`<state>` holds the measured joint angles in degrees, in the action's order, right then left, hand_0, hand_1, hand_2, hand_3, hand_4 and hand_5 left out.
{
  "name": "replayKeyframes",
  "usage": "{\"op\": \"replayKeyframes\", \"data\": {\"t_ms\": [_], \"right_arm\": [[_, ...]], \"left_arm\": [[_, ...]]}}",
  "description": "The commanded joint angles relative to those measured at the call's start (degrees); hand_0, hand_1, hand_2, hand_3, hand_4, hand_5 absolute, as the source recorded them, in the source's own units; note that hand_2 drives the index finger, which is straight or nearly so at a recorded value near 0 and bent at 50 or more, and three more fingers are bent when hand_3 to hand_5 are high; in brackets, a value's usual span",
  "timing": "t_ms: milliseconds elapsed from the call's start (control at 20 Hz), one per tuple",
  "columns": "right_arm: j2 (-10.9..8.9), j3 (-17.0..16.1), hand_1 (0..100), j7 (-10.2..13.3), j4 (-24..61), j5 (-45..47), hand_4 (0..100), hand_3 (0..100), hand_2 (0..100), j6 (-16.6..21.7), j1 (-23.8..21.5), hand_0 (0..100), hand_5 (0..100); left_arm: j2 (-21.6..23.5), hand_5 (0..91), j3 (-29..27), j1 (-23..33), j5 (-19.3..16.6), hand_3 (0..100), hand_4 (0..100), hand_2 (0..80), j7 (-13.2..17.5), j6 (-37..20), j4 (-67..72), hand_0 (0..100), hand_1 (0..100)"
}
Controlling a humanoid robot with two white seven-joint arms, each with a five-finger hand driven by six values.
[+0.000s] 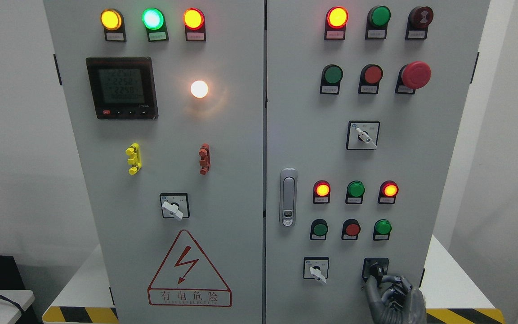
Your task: Trip black knob to open circuit
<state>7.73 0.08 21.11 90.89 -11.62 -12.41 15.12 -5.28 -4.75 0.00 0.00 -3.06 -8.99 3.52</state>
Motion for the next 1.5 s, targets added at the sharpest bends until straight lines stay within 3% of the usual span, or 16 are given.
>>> {"op": "replayKeyframes", "data": {"t_ms": [0,1452], "right_arm": [[0.01,2.0,74,-0.9,0.0,0.2,96,96,63,-0.1,0.0,55,97],[0.01,1.9,72,-1.2,0.3,5.7,97,96,63,-0.3,0.4,55,97]], "left_arm": [[0.0,0.0,0.0,-0.4,-1.8,0,0,0.0,0.0,0.0,0.0,12,39],[0.0,0.0,0.0,-0.4,-1.9,0,0,0.0,0.0,0.0,0.0,12,39]]}}
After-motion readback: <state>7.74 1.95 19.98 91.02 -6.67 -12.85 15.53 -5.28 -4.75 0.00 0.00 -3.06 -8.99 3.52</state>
